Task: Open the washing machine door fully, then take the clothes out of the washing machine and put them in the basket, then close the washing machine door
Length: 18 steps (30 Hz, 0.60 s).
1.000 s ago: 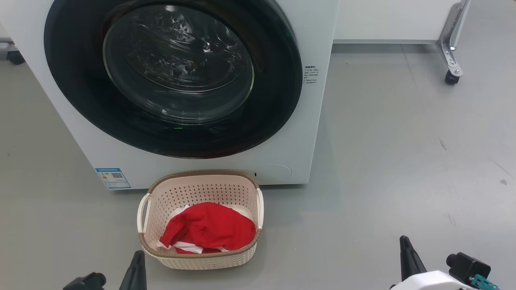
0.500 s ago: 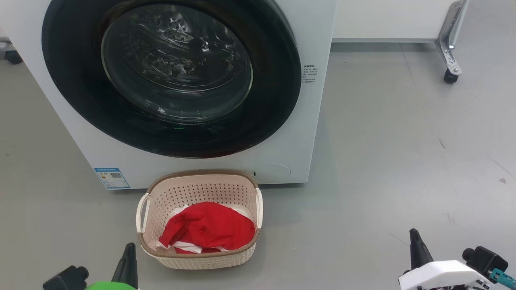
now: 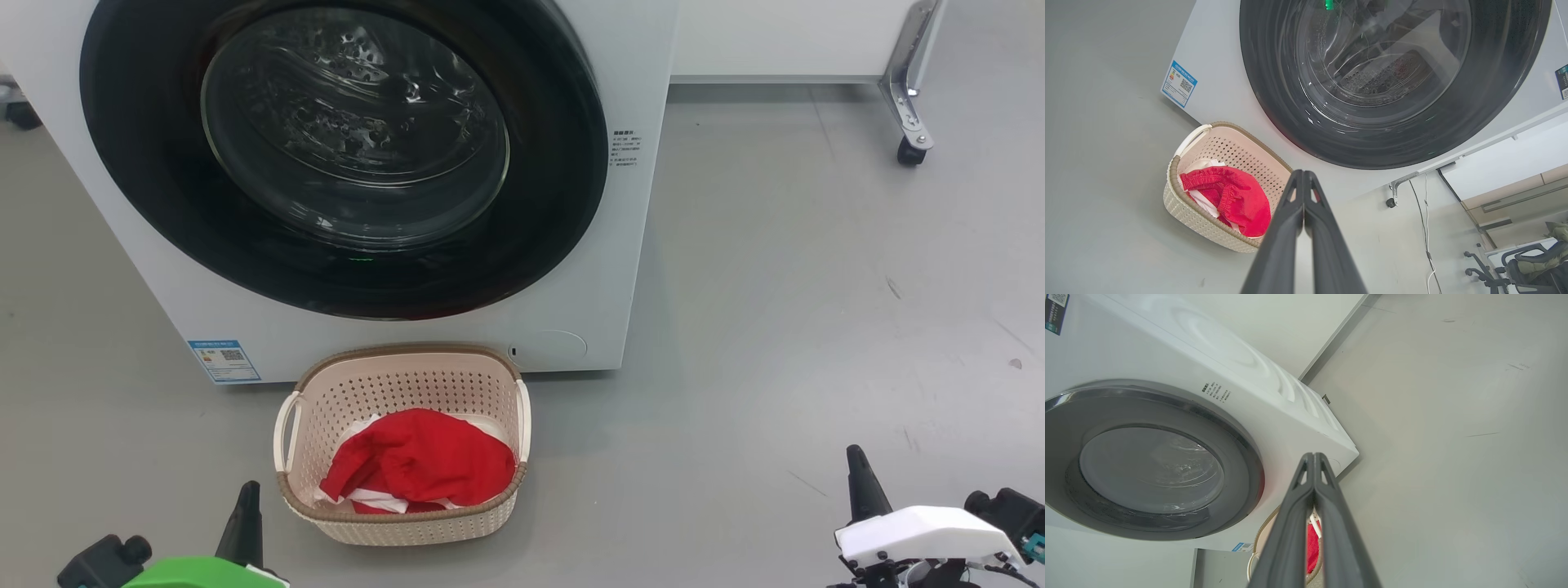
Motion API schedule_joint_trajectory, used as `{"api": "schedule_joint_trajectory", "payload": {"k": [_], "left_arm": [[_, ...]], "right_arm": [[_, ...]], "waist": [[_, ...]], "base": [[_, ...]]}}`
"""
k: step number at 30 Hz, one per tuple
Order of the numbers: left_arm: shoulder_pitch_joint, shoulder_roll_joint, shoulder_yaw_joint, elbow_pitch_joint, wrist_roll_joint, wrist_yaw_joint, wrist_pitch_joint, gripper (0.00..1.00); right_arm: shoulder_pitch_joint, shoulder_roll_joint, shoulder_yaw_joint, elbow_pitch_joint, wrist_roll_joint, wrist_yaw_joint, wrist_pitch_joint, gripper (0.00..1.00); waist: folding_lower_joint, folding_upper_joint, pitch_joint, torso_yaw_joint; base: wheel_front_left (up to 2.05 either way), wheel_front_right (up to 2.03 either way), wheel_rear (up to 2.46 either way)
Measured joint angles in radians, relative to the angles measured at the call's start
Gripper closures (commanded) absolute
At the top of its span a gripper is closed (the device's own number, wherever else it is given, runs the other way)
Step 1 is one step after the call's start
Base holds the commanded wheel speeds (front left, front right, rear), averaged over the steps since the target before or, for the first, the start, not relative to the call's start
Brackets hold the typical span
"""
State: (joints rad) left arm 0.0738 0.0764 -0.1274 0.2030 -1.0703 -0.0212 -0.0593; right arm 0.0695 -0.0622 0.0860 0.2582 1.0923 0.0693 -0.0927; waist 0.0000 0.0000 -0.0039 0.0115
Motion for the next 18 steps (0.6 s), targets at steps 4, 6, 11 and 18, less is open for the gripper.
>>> {"api": "schedule_joint_trajectory", "payload": {"k": [4,6,11,18], "left_arm": [[-0.012,0.000,0.009,0.006,-0.051,-0.011,0.010,1.00],[-0.018,0.000,0.017,0.009,-0.083,-0.012,0.016,1.00],[-0.029,0.001,0.031,0.014,-0.149,-0.022,0.029,1.00],[-0.044,0.001,0.051,0.020,-0.233,-0.038,0.044,1.00]], "right_arm": [[-0.008,-0.002,-0.012,0.000,0.050,0.002,0.010,1.00],[-0.012,-0.003,-0.017,0.000,0.079,0.003,0.015,1.00],[-0.027,-0.006,-0.030,0.000,0.144,0.009,0.031,1.00],[-0.045,-0.011,-0.050,0.001,0.230,0.018,0.050,1.00]], "waist": [[0.0000,0.0001,0.001,-0.001],[0.0000,0.0000,0.001,-0.002],[0.0000,0.0000,0.002,-0.003],[0.0000,0.0000,0.003,-0.005]], "base": [[0.00,0.00,0.00],[0.00,0.00,0.00],[0.00,0.00,0.00],[0.00,0.00,0.00]]}}
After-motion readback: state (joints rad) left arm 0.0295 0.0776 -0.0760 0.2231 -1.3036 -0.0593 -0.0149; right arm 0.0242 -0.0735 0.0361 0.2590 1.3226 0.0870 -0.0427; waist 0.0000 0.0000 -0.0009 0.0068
